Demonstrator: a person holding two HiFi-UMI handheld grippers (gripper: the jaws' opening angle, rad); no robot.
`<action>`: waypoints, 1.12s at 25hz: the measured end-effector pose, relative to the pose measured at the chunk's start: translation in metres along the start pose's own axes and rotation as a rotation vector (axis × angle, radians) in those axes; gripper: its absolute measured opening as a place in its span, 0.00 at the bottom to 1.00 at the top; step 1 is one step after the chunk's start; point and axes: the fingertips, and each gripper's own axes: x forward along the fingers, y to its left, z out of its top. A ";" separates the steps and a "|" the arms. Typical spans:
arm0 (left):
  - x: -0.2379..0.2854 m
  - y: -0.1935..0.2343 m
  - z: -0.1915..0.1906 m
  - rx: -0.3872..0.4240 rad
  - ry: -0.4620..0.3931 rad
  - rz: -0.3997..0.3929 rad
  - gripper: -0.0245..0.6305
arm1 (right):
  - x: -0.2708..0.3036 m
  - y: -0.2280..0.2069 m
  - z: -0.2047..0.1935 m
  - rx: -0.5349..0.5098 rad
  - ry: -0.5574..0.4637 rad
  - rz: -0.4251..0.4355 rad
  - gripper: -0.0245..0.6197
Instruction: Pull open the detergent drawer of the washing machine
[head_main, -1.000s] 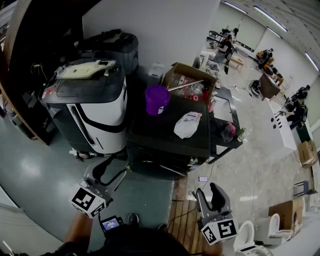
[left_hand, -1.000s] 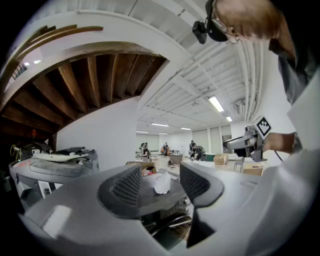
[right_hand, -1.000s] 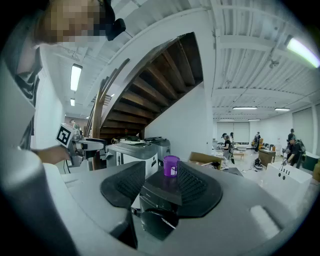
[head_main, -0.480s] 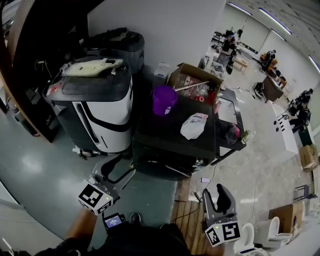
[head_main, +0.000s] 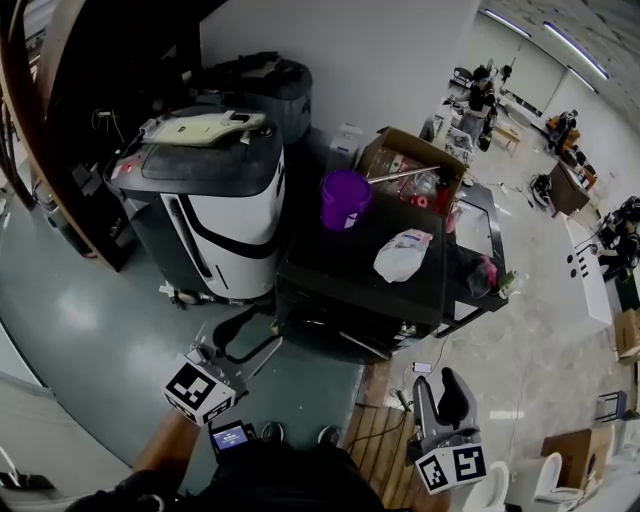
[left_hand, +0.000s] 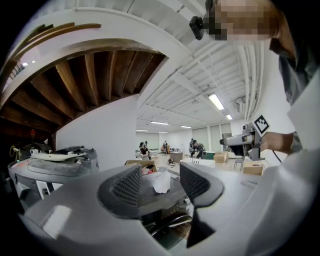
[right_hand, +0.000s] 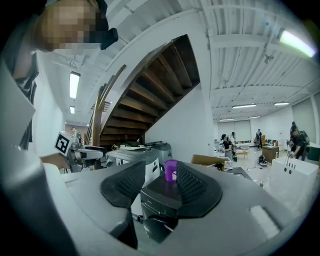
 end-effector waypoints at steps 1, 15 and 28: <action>0.002 -0.003 0.002 0.000 0.004 0.012 0.43 | 0.002 -0.004 0.001 0.006 -0.003 0.016 0.31; 0.029 -0.041 0.016 0.023 0.057 0.214 0.43 | 0.037 -0.075 0.004 0.033 -0.036 0.237 0.31; 0.030 -0.058 0.024 0.021 0.102 0.326 0.43 | 0.058 -0.098 -0.009 0.097 -0.034 0.348 0.31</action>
